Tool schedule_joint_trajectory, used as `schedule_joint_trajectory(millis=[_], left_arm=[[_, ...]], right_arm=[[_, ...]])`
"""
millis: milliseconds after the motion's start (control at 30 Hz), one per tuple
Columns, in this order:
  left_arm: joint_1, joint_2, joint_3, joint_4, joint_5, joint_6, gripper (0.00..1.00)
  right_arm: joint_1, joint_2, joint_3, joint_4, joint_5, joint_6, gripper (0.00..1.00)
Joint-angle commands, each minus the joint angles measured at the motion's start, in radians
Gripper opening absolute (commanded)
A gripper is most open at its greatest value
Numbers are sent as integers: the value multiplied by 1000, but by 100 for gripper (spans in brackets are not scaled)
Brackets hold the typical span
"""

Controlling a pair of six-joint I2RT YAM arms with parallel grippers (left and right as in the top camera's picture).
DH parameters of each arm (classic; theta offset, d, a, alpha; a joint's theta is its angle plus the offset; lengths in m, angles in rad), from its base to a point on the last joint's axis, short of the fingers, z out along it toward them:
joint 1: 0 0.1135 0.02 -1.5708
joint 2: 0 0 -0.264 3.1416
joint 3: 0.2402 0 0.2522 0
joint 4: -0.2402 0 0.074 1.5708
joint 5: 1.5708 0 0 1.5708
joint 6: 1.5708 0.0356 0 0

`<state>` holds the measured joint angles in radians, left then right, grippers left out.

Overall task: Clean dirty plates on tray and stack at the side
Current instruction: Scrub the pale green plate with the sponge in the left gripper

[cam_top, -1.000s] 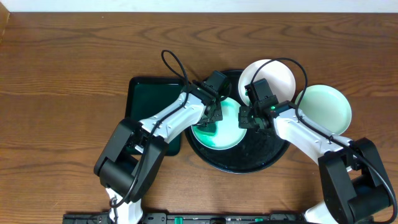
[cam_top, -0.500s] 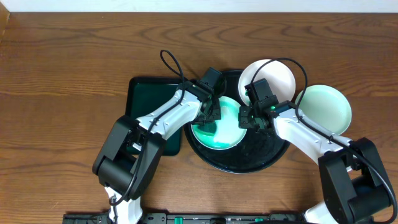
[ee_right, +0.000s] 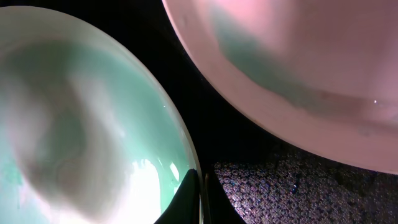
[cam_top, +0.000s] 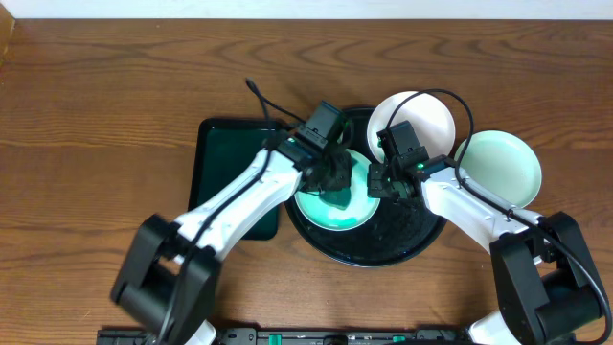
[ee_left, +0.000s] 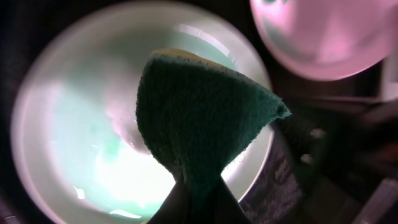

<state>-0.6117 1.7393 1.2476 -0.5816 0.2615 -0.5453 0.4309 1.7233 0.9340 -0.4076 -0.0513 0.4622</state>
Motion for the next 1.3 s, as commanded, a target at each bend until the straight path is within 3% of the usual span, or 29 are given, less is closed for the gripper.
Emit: schedule_joint_trajectory(millis=[0,200,667,867,1267], left_arm=[[4,-33,0,0,-127,37,7],[4,-29,0,-1,-259,100,7],[4,106,-2,-7,-259,99,7],[4,193,-2,-7,-258,16,7],[3,275,-2,14,103,68,7]], right_arm=[[10,20,10,0,-6,-7,1],[10,20,10,0,-6,-7,1],[10,20,10,0,-6,-7,1],[10,20,10,1,-6,-7,1],[10,20,10,1,-6,-7,1]])
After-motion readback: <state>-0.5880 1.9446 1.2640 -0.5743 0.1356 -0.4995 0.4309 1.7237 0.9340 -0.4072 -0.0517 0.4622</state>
